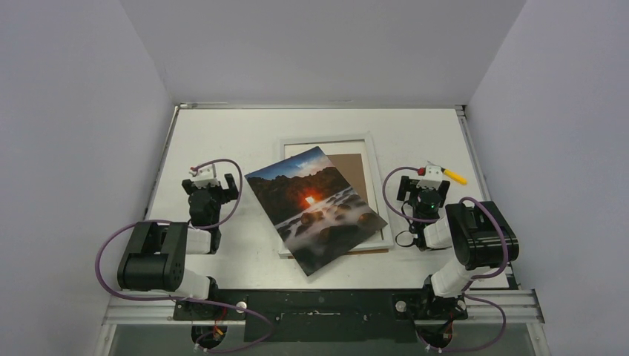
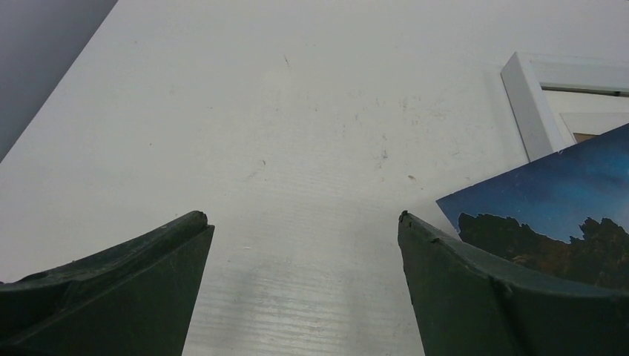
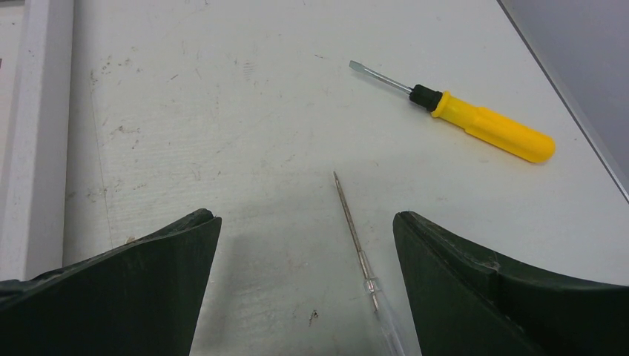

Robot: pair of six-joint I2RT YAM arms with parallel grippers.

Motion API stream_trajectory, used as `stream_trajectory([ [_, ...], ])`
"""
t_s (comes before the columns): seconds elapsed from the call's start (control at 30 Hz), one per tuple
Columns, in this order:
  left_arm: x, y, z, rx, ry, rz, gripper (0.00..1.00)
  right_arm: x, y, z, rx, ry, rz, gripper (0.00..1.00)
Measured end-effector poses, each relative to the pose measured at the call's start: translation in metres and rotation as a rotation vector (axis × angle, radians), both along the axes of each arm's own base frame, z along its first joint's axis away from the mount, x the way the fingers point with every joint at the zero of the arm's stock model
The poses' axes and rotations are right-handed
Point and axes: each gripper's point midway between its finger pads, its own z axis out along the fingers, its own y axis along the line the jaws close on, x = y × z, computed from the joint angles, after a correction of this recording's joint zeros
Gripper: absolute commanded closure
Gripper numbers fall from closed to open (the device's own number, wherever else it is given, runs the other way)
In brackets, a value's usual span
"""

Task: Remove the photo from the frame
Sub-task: Reset both arms

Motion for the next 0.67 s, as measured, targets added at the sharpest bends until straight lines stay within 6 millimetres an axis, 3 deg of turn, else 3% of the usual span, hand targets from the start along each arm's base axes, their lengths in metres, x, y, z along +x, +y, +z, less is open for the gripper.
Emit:
stream_trajectory([
  [0.67, -0.0008, -0.0001, -0.0028, 0.012, 0.013, -0.005, 0.04, 0.0, 0.0, 0.0, 0.0, 0.0, 0.0, 0.1],
])
